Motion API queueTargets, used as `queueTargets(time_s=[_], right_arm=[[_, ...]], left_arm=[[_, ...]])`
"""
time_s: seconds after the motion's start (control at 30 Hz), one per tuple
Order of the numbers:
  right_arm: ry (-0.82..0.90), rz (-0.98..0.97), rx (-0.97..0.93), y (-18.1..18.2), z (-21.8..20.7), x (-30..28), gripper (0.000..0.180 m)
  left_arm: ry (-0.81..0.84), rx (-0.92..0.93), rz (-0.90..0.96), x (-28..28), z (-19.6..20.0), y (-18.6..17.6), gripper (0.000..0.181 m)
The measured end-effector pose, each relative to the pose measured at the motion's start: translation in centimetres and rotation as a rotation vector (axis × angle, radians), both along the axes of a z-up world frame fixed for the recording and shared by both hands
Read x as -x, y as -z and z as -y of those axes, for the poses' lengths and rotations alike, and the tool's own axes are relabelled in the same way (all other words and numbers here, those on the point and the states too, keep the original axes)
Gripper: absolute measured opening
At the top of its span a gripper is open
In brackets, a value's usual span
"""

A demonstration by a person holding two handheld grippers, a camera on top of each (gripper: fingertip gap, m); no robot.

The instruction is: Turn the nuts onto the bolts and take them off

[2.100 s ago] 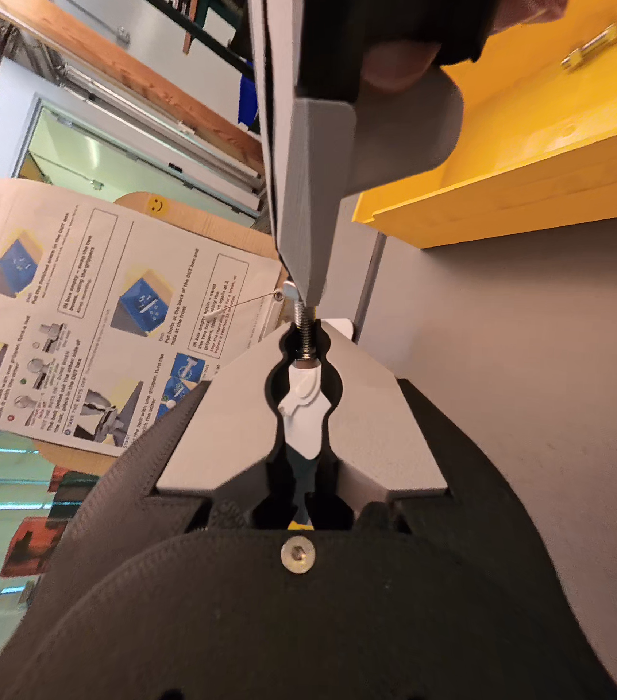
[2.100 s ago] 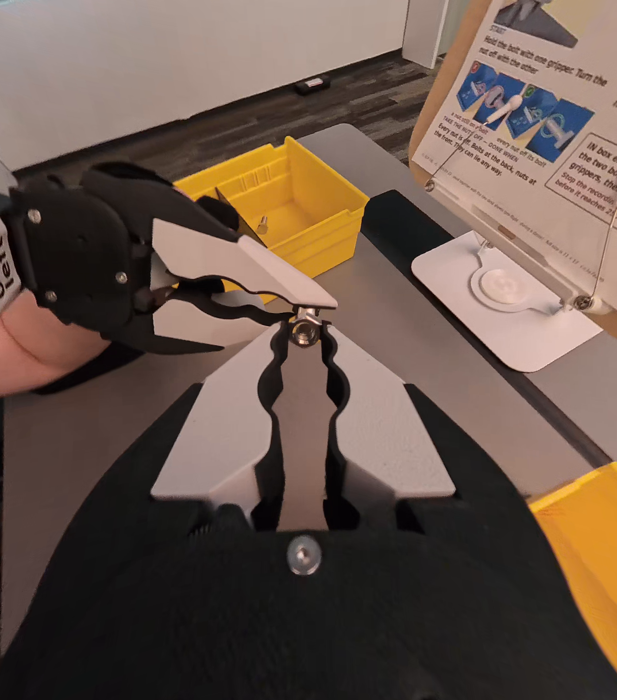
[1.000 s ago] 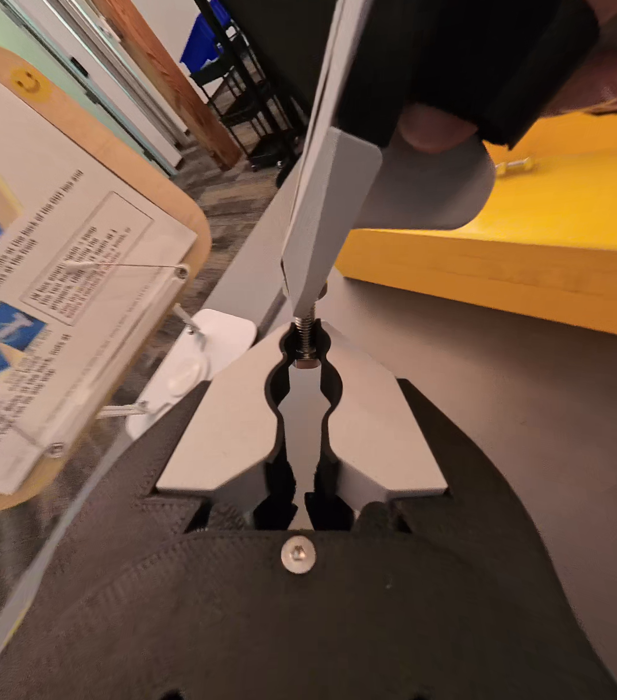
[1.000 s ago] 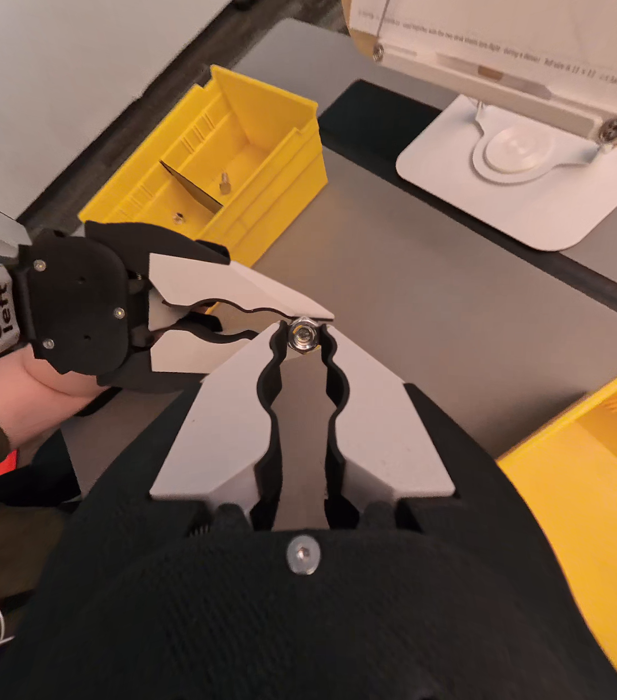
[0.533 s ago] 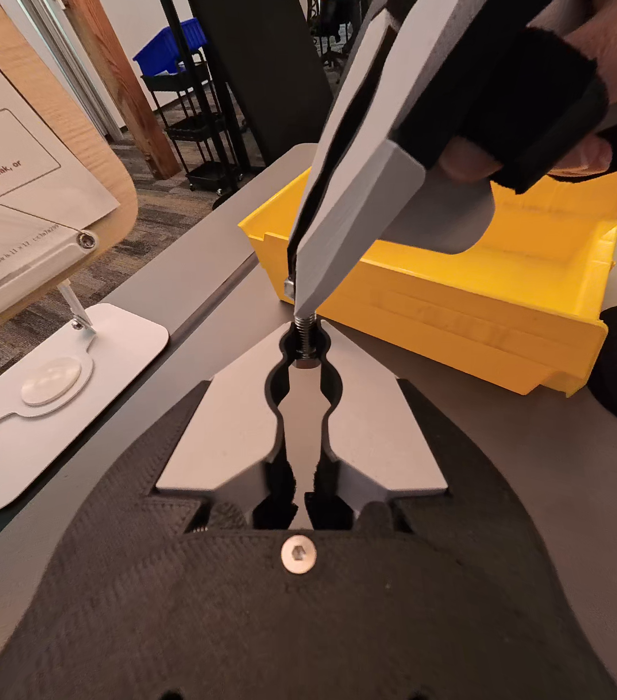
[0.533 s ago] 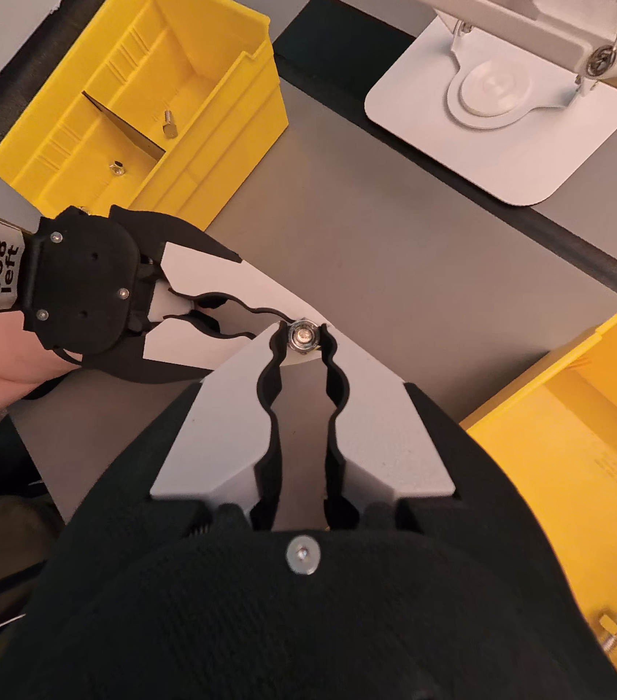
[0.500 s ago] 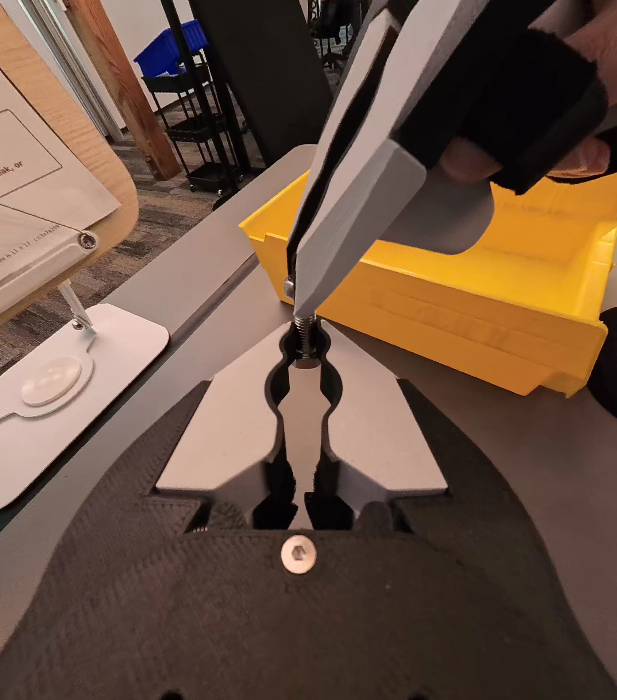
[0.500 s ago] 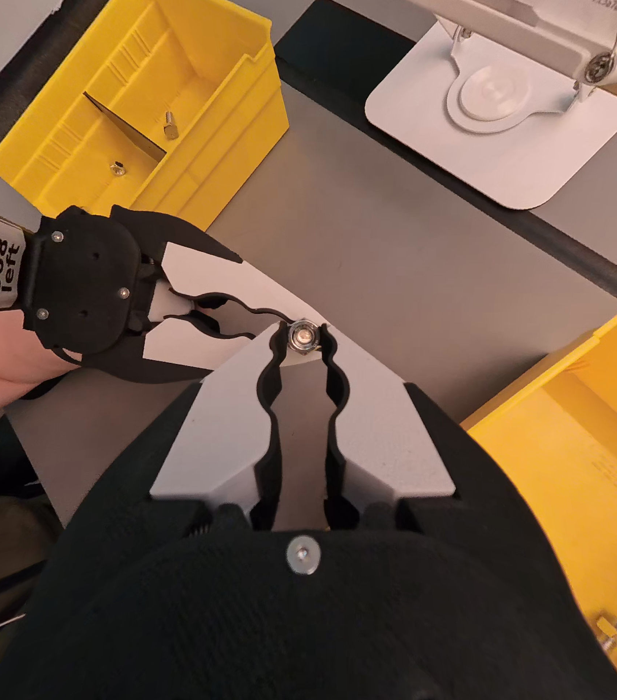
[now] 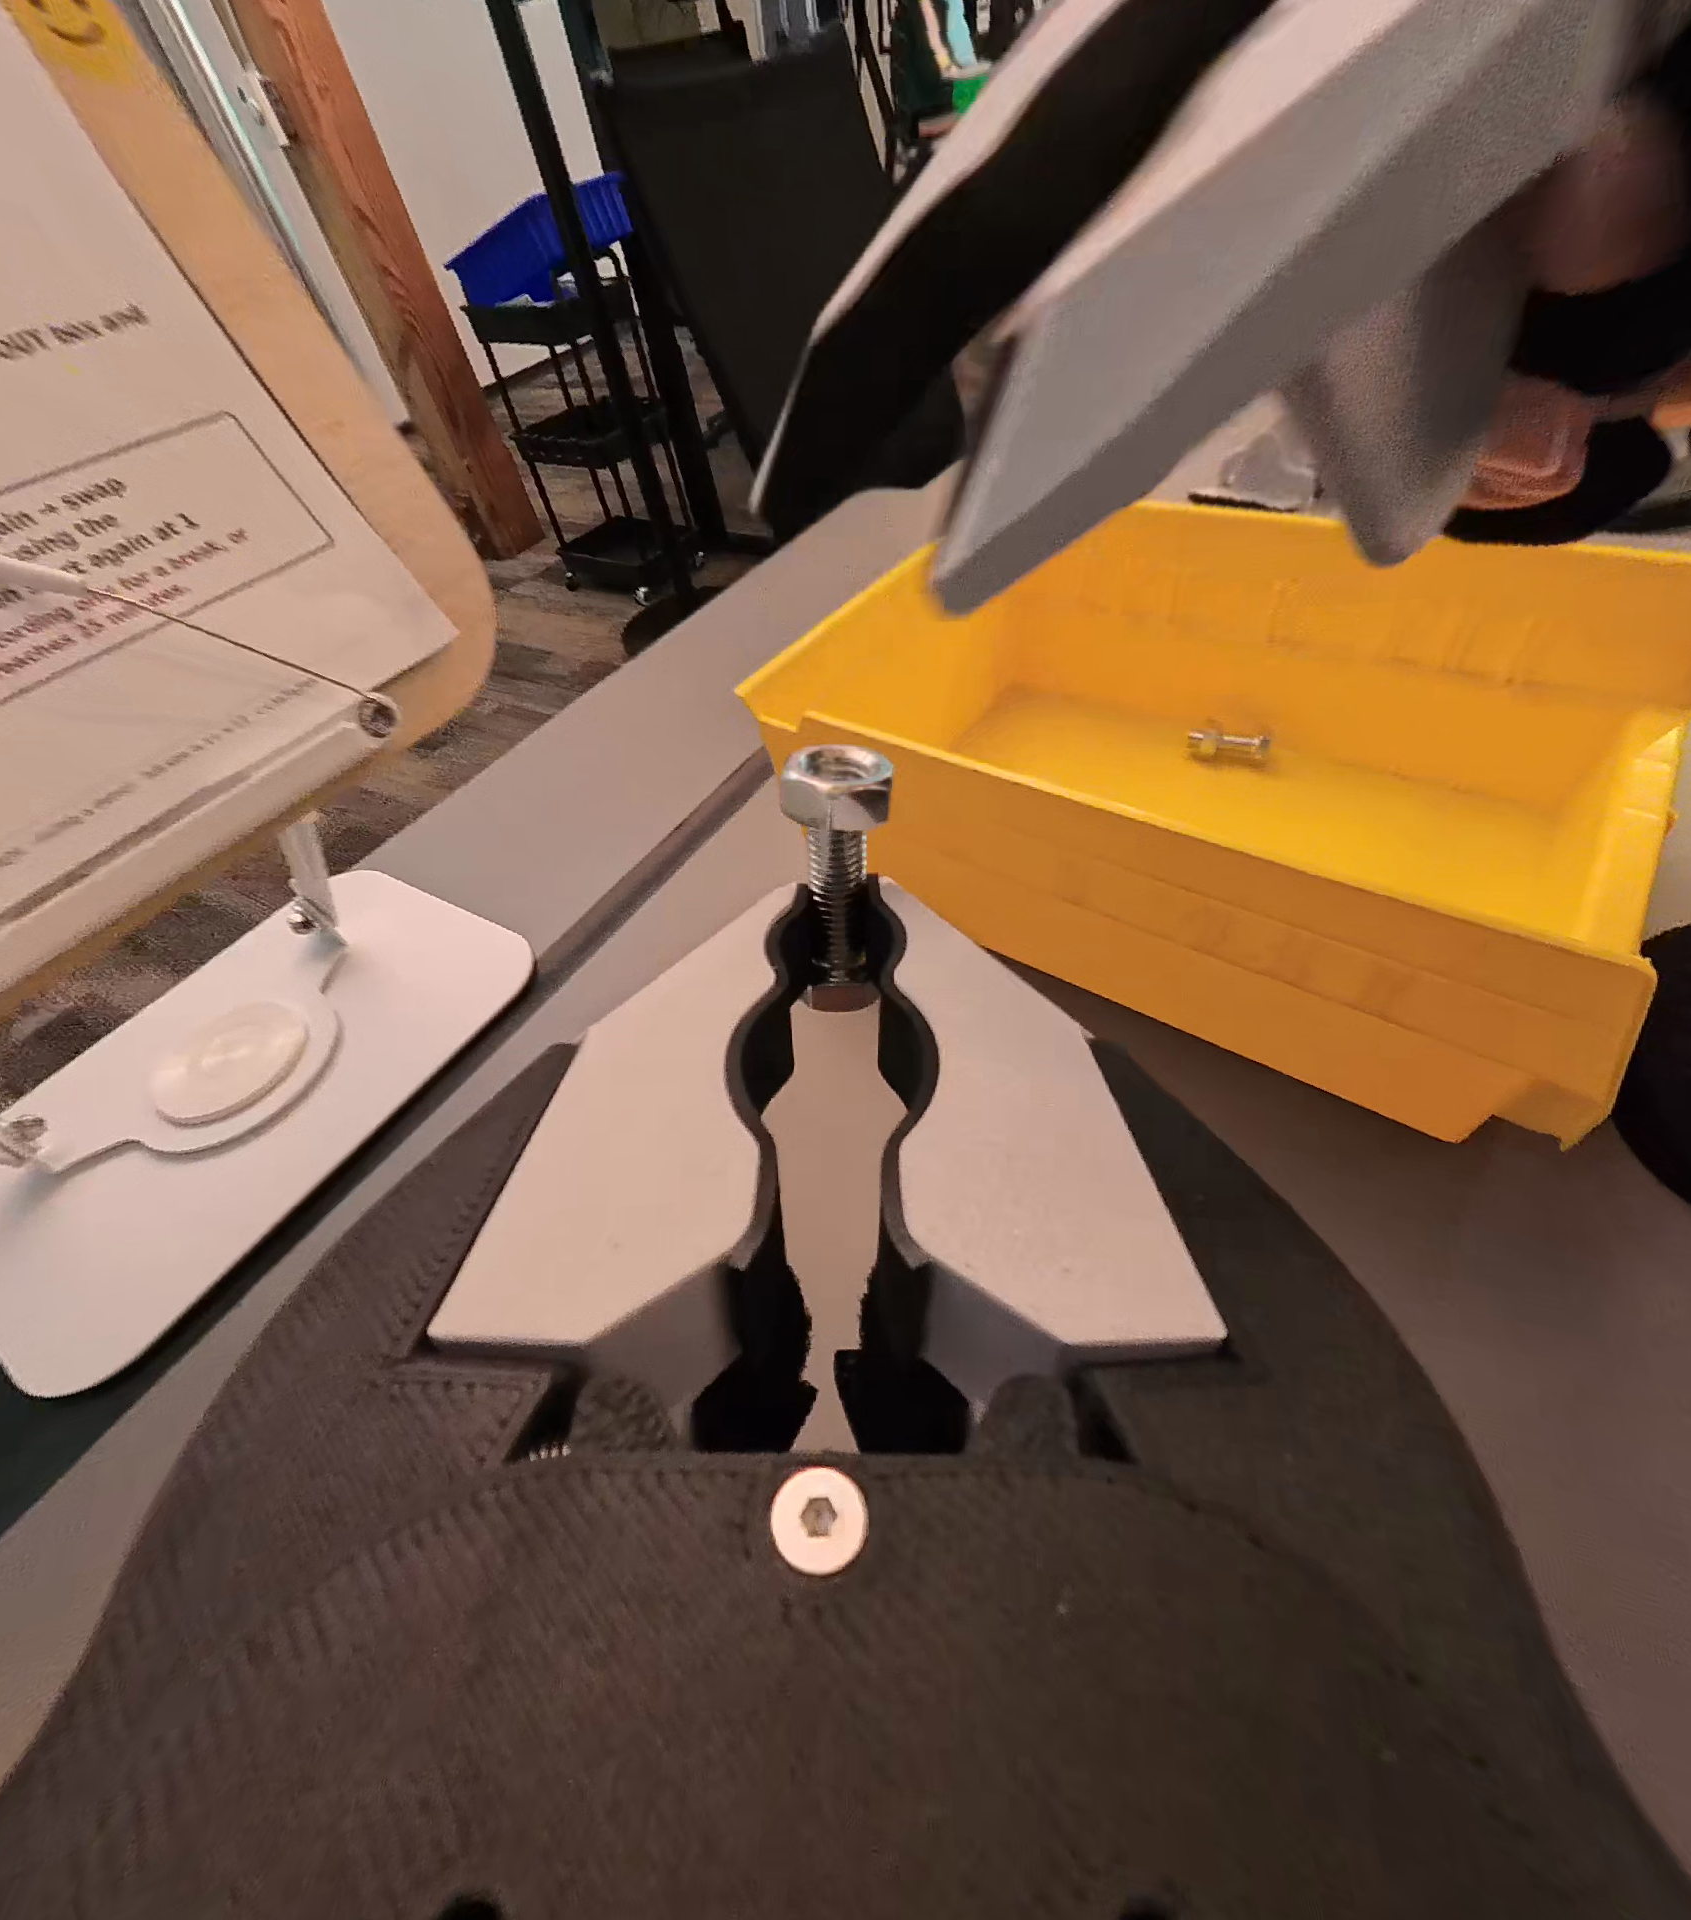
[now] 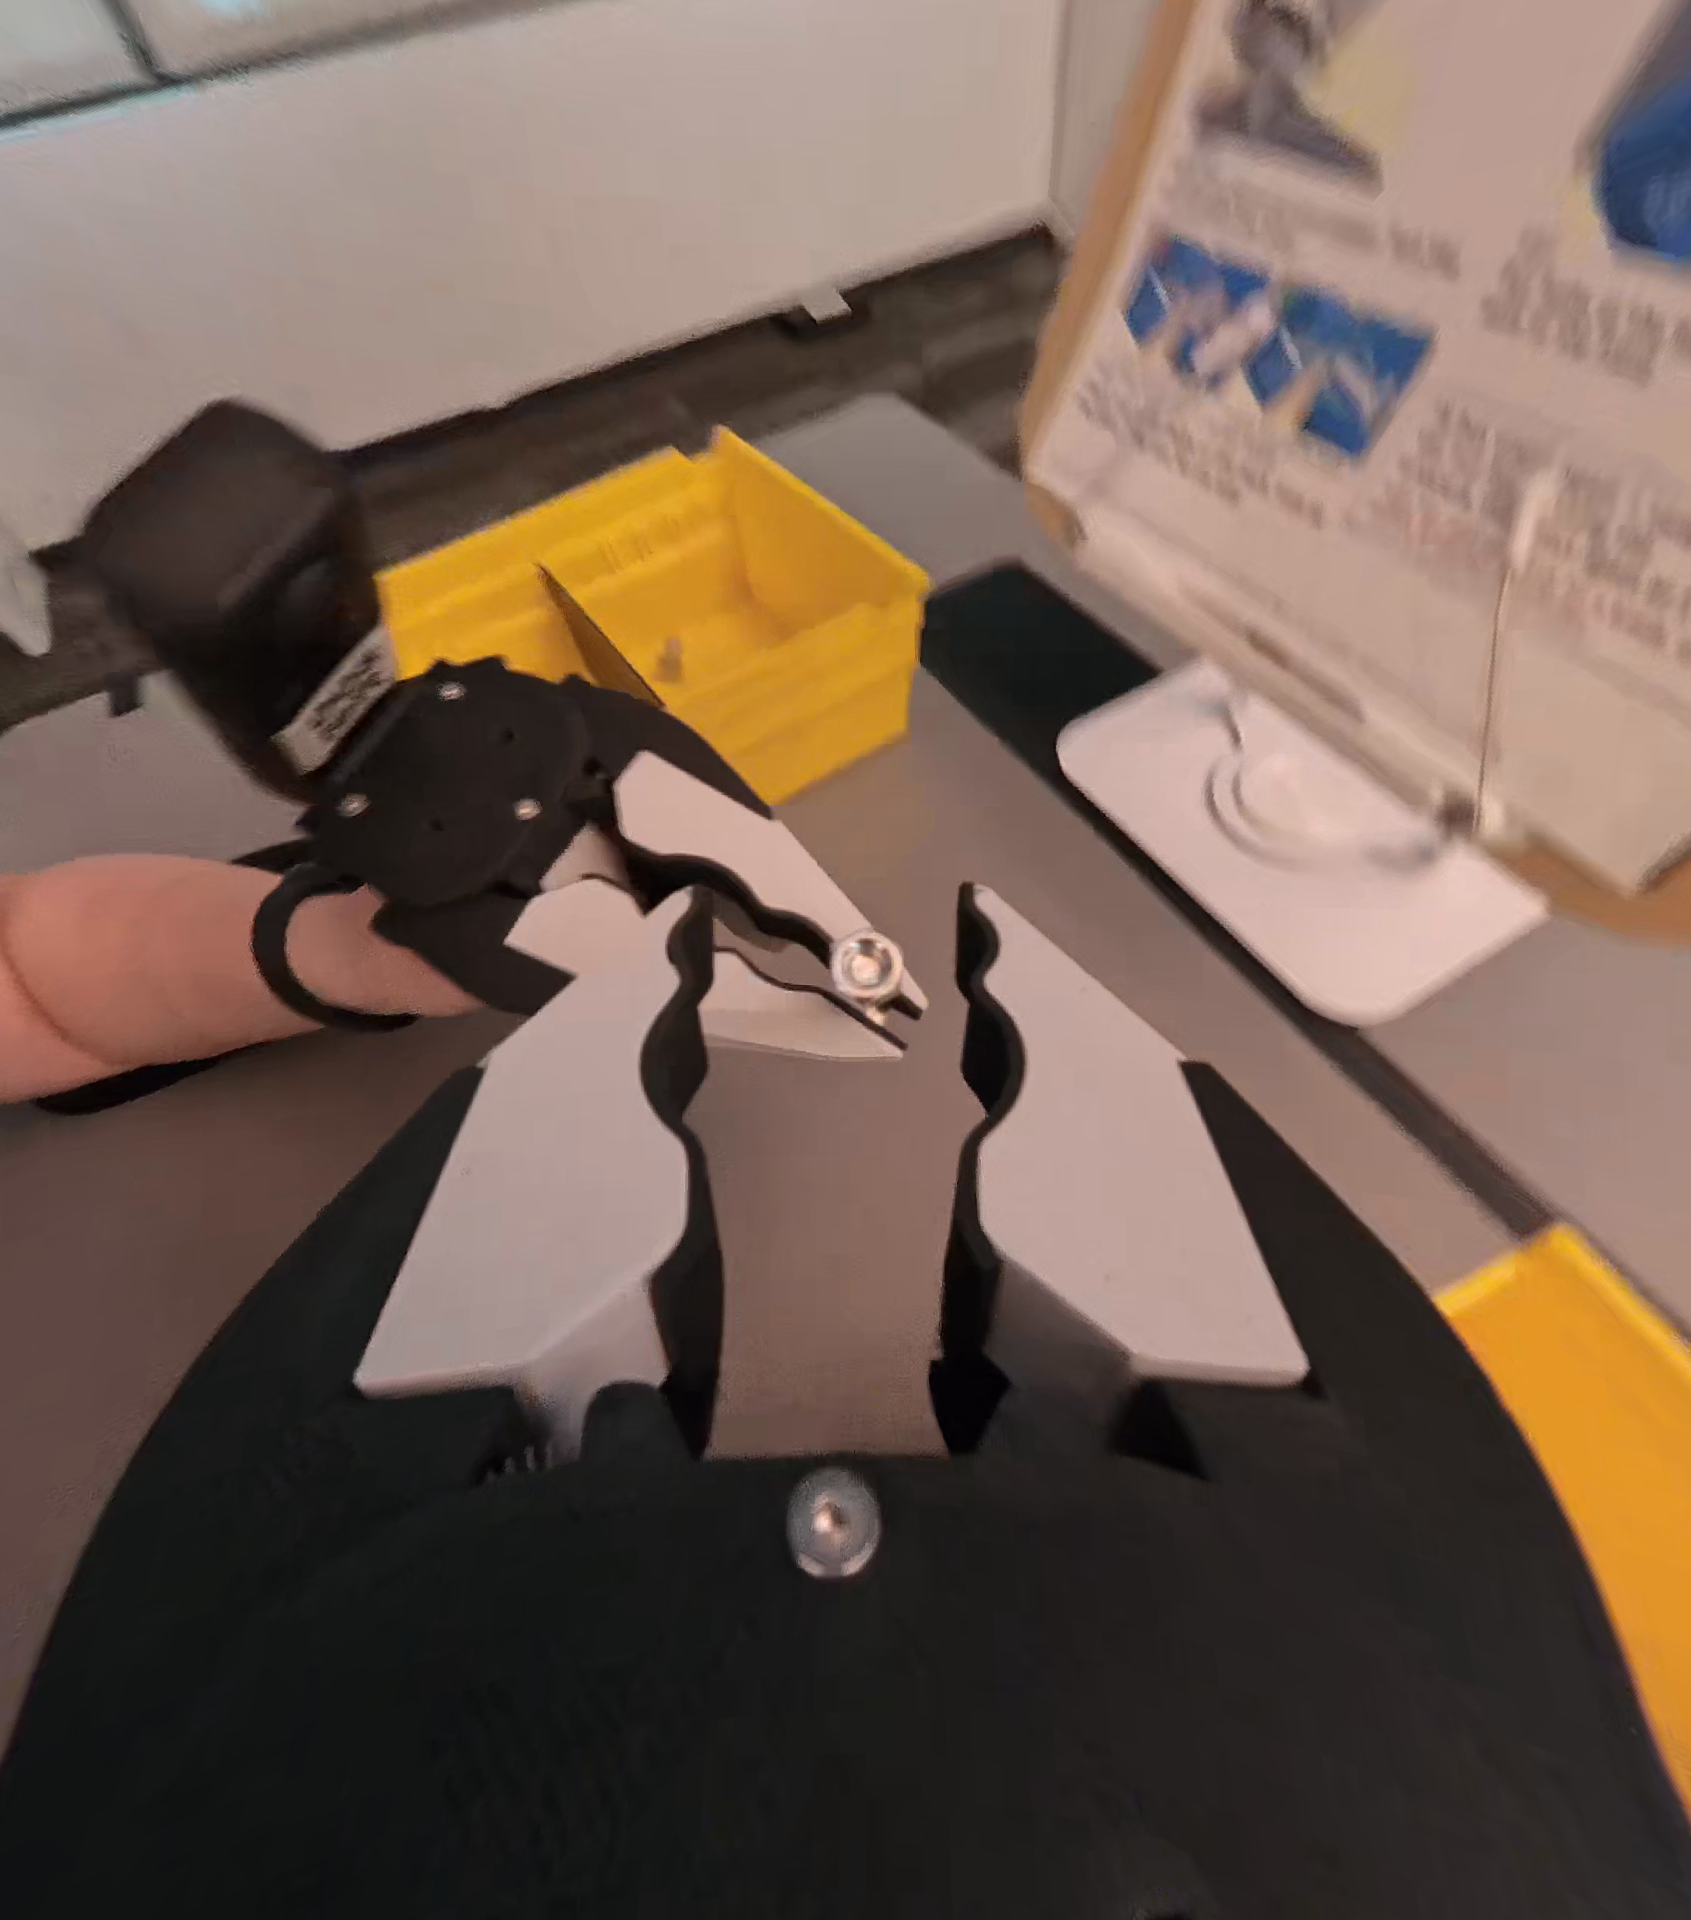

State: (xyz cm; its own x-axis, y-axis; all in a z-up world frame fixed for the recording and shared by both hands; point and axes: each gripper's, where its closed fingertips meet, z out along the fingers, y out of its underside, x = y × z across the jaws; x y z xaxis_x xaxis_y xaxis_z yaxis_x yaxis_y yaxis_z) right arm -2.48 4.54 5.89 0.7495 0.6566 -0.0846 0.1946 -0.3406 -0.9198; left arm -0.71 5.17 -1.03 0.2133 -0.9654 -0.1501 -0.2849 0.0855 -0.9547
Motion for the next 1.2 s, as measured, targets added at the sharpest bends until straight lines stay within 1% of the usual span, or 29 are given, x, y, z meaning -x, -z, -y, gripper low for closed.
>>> queueTargets(time_s=[0.03,0.1,0.2,0.33,0.7,0.73,0.77,0.87,0.93,0.97,1.07,1.2], right_arm=[[-0.051,0.014,-0.074,-0.7,0.3,0.3,0.049],[-0.085,0.071,-0.189,-1.3,0.4,0.4,0.053],[-0.161,0.075,-0.268,-1.8,1.0,1.4,0.056],[-0.207,-0.002,-0.262,-2.0,1.1,2.6,0.060],[-0.244,0.047,-0.237,-0.9,1.3,3.8,0.059],[-0.247,0.054,-0.236,-0.8,1.4,3.8,0.058],[-0.250,0.062,-0.232,-0.8,1.5,3.7,0.052],[-0.260,0.046,-0.229,-1.0,1.7,3.8,0.045],[-0.218,0.045,-0.240,-1.2,1.2,3.3,0.047],[-0.208,0.043,-0.248,-1.3,1.0,3.3,0.052],[-0.228,0.044,-0.247,-1.1,1.1,3.8,0.061],[-0.253,0.077,-0.265,-1.0,1.6,4.3,0.060]], left_arm=[[-0.006,0.000,0.013,0.3,-0.3,-0.5,0.007],[-0.010,0.007,0.045,0.9,-0.6,-1.7,0.007],[-0.002,0.016,0.080,1.6,-0.7,-3.2,0.007],[0.002,0.001,0.107,2.1,-0.5,-4.5,0.007],[-0.004,-0.015,0.125,2.6,-0.6,-5.5,0.007],[-0.007,-0.017,0.125,2.7,-0.6,-5.5,0.007],[-0.010,-0.021,0.125,2.7,-0.7,-5.6,0.007],[-0.014,-0.027,0.127,2.8,-0.7,-5.7,0.007],[-0.012,-0.027,0.129,2.9,-0.7,-5.8,0.007],[-0.011,-0.026,0.130,2.8,-0.6,-5.8,0.007],[-0.012,-0.031,0.130,2.8,-0.6,-5.9,0.007],[-0.018,-0.029,0.132,2.9,-0.8,-5.9,0.007]])
